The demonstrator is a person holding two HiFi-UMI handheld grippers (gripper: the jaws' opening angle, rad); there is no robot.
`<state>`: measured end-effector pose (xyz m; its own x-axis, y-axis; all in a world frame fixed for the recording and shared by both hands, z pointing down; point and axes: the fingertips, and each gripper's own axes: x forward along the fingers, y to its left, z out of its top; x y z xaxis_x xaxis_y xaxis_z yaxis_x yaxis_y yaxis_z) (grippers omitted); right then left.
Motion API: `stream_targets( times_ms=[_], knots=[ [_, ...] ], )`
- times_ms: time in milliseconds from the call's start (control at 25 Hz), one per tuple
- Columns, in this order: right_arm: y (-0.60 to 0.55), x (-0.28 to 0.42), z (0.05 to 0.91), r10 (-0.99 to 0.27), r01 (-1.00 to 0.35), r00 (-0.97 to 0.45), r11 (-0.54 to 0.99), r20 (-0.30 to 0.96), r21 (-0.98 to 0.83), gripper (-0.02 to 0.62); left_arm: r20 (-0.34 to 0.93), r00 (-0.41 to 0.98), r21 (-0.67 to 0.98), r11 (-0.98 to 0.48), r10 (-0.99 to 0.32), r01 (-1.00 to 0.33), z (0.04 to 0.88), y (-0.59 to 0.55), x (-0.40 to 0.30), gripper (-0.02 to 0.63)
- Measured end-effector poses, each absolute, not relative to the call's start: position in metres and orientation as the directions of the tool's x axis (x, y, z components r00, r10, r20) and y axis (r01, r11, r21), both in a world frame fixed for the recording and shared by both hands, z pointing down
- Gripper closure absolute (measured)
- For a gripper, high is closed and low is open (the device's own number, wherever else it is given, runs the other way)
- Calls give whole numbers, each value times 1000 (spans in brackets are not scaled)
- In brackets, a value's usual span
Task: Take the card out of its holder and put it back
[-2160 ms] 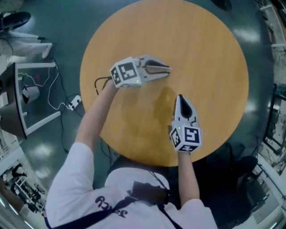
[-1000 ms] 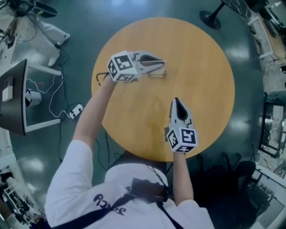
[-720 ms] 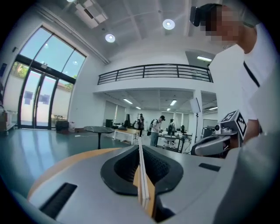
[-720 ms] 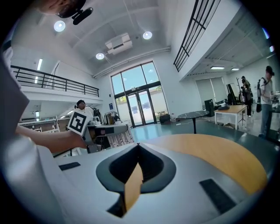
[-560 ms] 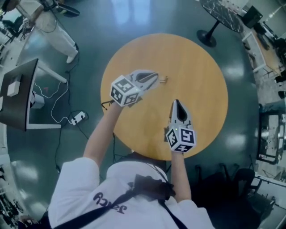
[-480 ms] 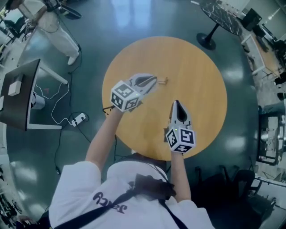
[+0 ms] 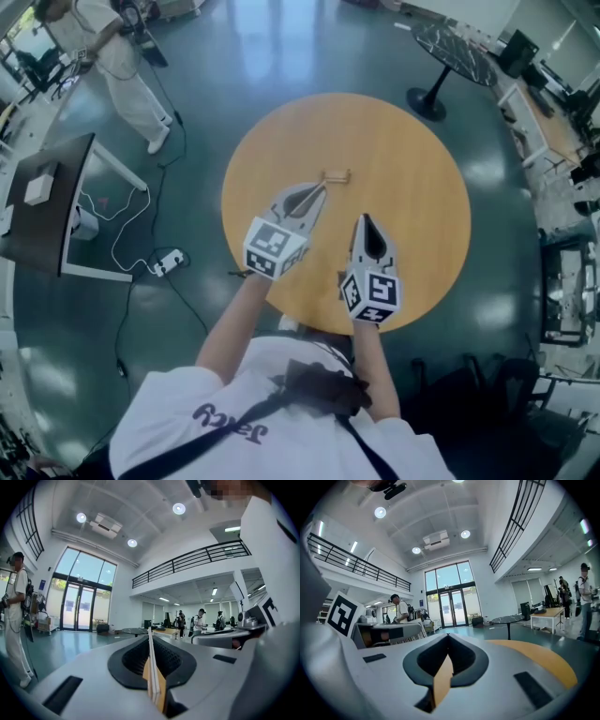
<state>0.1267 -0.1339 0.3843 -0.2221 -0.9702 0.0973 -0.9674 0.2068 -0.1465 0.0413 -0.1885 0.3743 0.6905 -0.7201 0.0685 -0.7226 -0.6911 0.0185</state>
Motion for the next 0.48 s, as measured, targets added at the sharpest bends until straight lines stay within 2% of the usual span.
stream_targets(
  times_ms=[480],
  knots=[
    [-122, 108, 376, -977, -975, -194, 183, 83, -128, 594, 7, 513, 44, -512, -858, -858, 367, -161, 5, 578]
  ],
)
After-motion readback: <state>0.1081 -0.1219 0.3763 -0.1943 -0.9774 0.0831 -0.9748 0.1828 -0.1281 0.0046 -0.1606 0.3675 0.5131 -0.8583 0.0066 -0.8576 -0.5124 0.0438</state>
